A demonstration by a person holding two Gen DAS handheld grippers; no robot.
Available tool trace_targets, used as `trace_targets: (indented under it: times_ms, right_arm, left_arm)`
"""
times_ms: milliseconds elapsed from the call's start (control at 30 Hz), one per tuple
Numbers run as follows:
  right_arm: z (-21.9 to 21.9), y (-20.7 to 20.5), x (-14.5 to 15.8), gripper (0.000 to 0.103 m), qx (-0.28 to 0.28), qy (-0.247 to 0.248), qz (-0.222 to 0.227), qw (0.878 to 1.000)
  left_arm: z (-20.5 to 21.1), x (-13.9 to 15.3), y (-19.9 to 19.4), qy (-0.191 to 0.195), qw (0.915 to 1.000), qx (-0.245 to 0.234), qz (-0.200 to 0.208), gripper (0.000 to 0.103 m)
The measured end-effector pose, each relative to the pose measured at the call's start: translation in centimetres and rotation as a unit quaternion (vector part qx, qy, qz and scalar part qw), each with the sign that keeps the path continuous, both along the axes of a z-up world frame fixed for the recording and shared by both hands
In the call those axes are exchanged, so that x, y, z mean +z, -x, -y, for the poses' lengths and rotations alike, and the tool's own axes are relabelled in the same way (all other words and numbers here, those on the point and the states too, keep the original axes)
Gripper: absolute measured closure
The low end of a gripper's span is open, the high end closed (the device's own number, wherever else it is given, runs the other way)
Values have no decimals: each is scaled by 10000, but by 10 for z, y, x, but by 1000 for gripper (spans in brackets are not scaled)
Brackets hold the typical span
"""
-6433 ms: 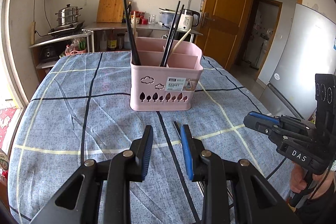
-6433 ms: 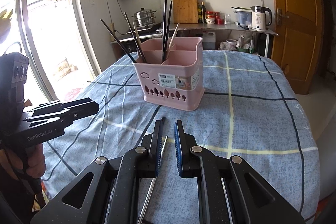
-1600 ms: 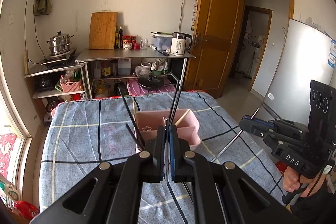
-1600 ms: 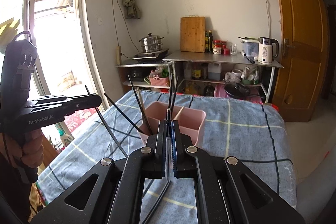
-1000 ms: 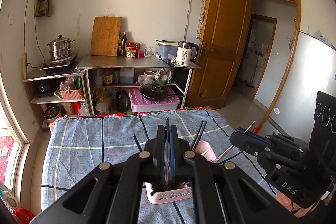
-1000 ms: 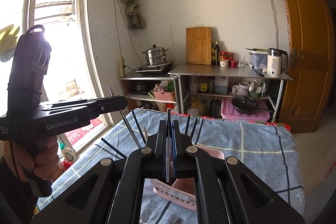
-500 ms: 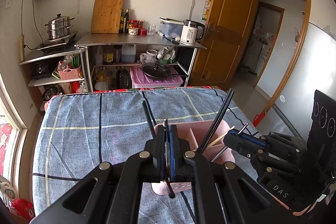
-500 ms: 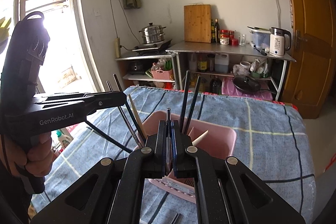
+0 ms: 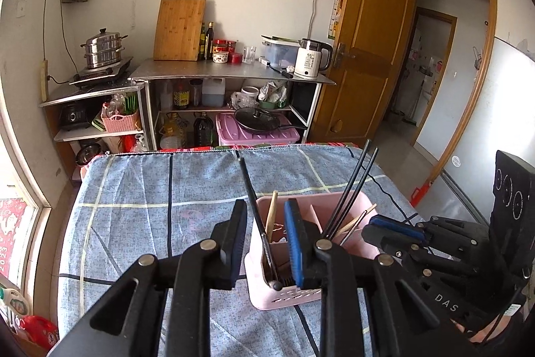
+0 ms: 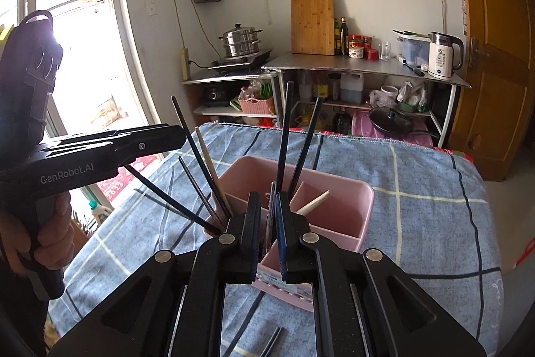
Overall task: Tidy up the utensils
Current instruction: 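Lower the silver chopsticks into the basket and open both tools, then withdraw both open tools from the basket toward the remaining chopsticks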
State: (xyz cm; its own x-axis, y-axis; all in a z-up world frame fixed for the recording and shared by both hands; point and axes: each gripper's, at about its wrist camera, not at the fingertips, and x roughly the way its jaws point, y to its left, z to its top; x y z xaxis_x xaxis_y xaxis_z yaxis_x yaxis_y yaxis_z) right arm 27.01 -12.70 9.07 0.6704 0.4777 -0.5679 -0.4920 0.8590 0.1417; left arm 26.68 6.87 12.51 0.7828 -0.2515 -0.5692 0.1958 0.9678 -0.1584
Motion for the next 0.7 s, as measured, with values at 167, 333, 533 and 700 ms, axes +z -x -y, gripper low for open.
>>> trace_targets:
  times_ms: [167, 333, 533, 700]
  right_arm:
    - [12, 17, 13, 94, -30, -51, 178, 9998]
    - [30, 46, 17, 93, -118, -106, 321, 9994]
    - [46, 79, 7, 93, -176, -112, 276, 9994]
    - [57, 98, -12, 93, -226, -149, 62, 9996]
  left_arm:
    - [-7, 12, 22, 2, 9996, 149, 238, 78]
    - [-8, 17, 55, 28, 9988, 178, 463, 75]
    - [-4, 8, 92, 72, 9983, 84, 570, 70]
    - [2, -11, 110, 93, 9987, 62, 490, 68]
